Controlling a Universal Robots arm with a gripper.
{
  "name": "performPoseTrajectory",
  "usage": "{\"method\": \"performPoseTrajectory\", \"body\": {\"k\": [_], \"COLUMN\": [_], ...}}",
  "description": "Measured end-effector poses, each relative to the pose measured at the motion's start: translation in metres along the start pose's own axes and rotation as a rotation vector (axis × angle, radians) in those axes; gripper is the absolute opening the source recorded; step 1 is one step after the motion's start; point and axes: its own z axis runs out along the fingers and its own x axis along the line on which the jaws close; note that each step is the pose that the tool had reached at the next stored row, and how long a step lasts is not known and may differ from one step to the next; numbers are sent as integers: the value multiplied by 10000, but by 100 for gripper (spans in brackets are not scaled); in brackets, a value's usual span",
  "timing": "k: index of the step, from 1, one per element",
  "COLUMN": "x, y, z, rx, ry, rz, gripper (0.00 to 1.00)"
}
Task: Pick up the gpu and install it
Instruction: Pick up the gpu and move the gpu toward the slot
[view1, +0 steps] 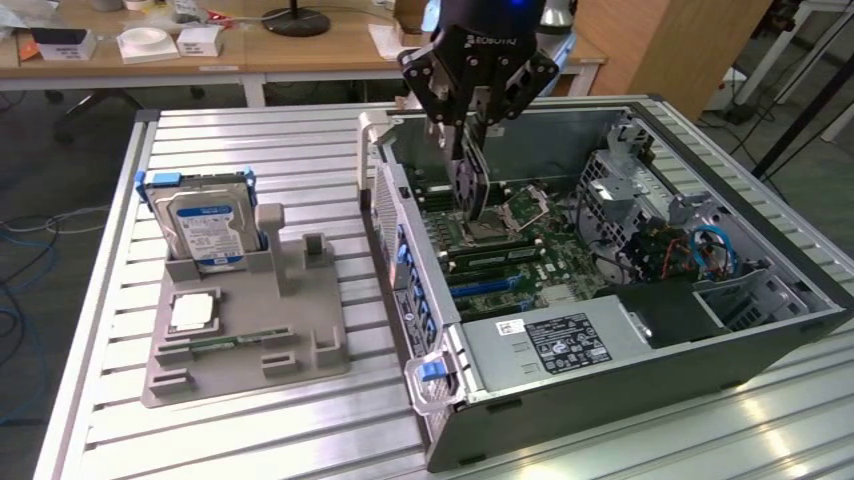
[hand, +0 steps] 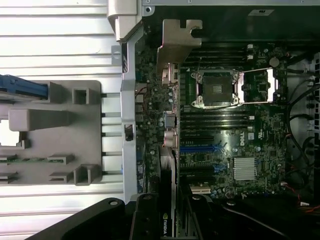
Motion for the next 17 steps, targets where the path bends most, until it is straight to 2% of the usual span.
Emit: {"method": "performPoseTrajectory", "body": {"k": [12, 17], "x": [-220, -343], "y": [11, 17], "z": [5, 8], "rx": [-9, -13], "ry": [10, 15], "rz": [-291, -416], "gripper": [26, 26]}}
